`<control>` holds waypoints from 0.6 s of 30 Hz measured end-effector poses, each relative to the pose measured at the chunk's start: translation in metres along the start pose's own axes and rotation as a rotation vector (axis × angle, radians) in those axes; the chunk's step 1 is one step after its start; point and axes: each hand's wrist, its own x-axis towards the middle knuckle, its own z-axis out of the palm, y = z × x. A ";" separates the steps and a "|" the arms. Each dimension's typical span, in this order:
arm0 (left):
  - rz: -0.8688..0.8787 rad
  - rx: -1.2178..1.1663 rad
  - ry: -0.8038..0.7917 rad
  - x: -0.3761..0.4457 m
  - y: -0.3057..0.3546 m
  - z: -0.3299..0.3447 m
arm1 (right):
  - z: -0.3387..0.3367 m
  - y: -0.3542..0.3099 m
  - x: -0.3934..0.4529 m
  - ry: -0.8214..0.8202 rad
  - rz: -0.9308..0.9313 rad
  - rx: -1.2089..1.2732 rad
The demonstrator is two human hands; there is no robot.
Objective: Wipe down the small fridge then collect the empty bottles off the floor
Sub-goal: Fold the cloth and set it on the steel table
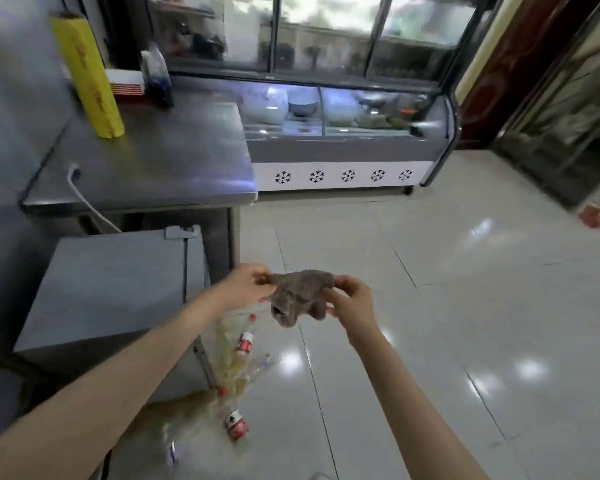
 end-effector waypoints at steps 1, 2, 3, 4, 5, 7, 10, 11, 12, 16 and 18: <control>-0.006 0.002 0.014 0.013 0.012 0.011 | -0.017 -0.005 0.012 -0.006 -0.005 -0.006; -0.014 0.010 0.028 0.026 0.024 0.021 | -0.033 -0.011 0.025 -0.015 -0.010 -0.010; -0.024 0.016 0.042 0.038 0.035 0.031 | -0.049 -0.016 0.037 -0.024 -0.012 -0.009; -0.034 0.015 0.057 0.050 0.045 0.040 | -0.063 -0.021 0.050 -0.034 -0.013 -0.008; -0.038 0.008 0.080 0.062 0.055 0.048 | -0.076 -0.027 0.062 -0.049 -0.019 -0.010; -0.044 0.004 0.132 0.083 0.067 0.062 | -0.097 -0.035 0.088 -0.075 -0.021 -0.006; -0.068 0.014 0.206 0.108 0.080 0.076 | -0.115 -0.040 0.124 -0.094 -0.004 -0.004; -0.073 0.003 0.239 0.117 0.083 0.079 | -0.118 -0.041 0.137 -0.100 0.001 -0.012; -0.080 -0.007 0.275 0.126 0.086 0.080 | -0.119 -0.042 0.150 -0.105 0.005 -0.023; -0.120 -0.040 0.369 0.162 0.093 0.073 | -0.113 -0.045 0.204 -0.139 0.005 -0.081; -0.126 -0.052 0.407 0.182 0.091 0.065 | -0.106 -0.049 0.232 -0.153 0.012 -0.103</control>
